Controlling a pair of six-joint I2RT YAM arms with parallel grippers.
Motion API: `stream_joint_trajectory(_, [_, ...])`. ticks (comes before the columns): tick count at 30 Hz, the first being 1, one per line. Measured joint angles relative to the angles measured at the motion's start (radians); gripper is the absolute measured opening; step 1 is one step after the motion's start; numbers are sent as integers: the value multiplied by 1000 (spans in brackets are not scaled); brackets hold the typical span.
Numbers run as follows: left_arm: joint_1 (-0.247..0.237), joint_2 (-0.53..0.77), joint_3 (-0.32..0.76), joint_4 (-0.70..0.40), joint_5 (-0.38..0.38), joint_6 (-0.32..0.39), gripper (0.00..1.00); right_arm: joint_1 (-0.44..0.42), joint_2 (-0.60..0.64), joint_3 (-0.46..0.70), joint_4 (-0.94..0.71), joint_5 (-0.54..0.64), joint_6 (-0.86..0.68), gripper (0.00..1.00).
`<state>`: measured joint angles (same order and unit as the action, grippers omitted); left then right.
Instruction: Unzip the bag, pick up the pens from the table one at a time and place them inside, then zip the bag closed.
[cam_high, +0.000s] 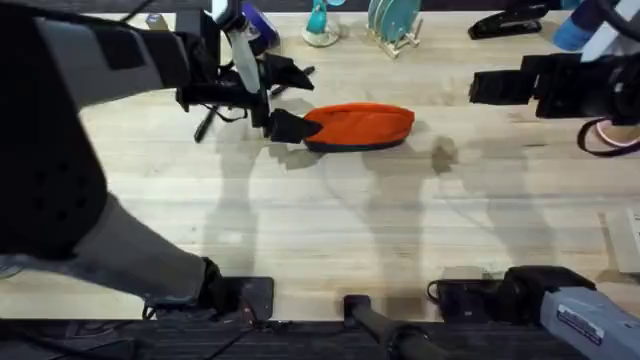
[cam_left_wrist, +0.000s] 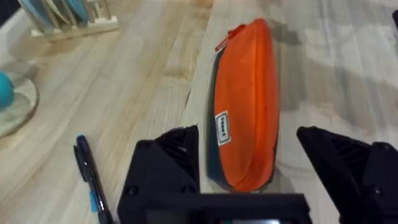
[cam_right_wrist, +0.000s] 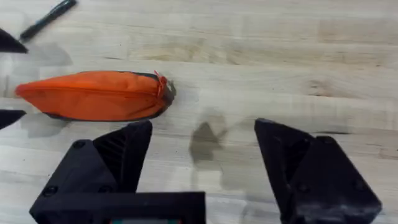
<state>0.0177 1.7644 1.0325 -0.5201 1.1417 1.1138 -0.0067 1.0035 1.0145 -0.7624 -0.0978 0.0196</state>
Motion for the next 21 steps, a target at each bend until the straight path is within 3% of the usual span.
stream_joint_trajectory(6, [7, 76, 0, 15, 11, 10, 940, 0, 0, 0, 0, 0, 0, 996])
stream_joint_trajectory(12, [11, 82, 2, 16, 17, 16, 721, 0, 0, 0, 0, 0, 0, 996])
stream_joint_trajectory(13, [11, 82, 2, 16, 18, 16, 673, 0, 0, 0, 0, 0, 0, 996])
stream_joint_trajectory(14, [11, 82, 3, 16, 18, 15, 557, 0, 0, 0, 0, 0, 0, 996])
stream_joint_trajectory(17, [11, 83, 3, 11, 26, 17, 97, 0, 0, 0, 0, 0, 0, 995])
stream_joint_trajectory(21, [10, 82, 4, 11, 28, 13, 46, 0, 0, 0, 0, 0, 0, 996])
